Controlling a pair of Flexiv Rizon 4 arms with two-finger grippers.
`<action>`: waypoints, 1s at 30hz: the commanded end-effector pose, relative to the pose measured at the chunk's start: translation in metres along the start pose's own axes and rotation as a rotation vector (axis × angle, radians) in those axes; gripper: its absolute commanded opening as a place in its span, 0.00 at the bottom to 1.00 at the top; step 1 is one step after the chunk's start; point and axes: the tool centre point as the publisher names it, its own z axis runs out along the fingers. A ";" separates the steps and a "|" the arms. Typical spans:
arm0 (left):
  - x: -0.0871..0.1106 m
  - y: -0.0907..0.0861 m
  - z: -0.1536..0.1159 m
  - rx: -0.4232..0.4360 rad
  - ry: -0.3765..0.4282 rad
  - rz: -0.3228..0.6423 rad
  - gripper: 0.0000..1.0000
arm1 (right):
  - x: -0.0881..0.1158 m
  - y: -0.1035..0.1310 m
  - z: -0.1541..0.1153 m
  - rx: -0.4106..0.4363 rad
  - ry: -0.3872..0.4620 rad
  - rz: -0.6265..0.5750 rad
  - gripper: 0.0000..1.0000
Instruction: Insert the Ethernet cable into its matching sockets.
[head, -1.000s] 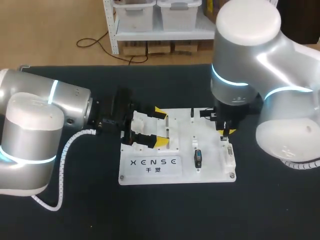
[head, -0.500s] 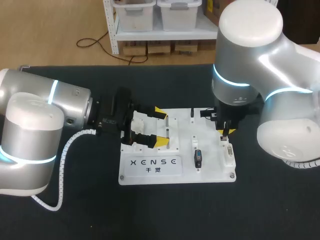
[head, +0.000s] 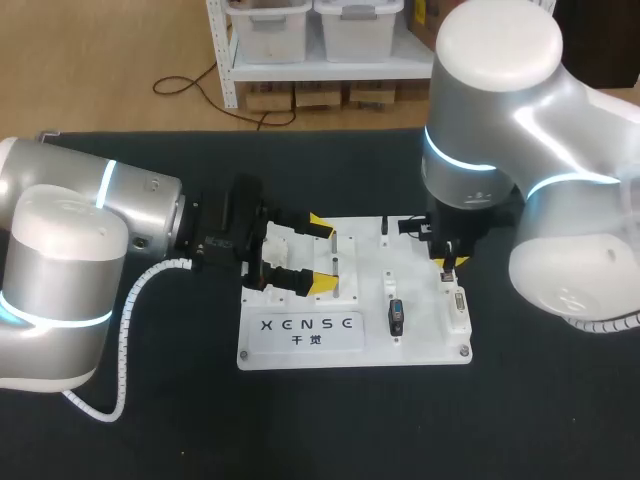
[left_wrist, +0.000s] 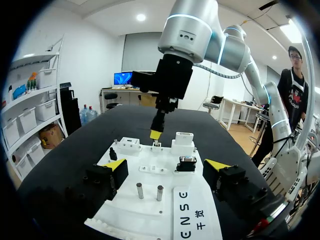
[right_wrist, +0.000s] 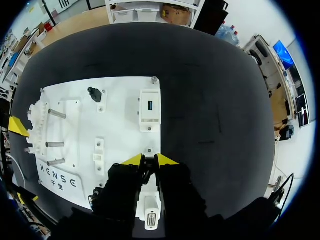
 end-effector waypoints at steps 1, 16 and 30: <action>0.002 0.000 0.000 -0.003 -0.006 0.003 1.00 | -0.001 0.001 0.003 -0.002 0.002 0.000 0.00; 0.002 0.000 0.000 -0.003 -0.006 0.003 1.00 | -0.003 0.005 0.004 -0.009 0.001 -0.012 0.00; 0.002 0.000 0.000 -0.003 -0.006 0.003 1.00 | 0.000 0.000 0.011 0.002 0.013 -0.005 0.00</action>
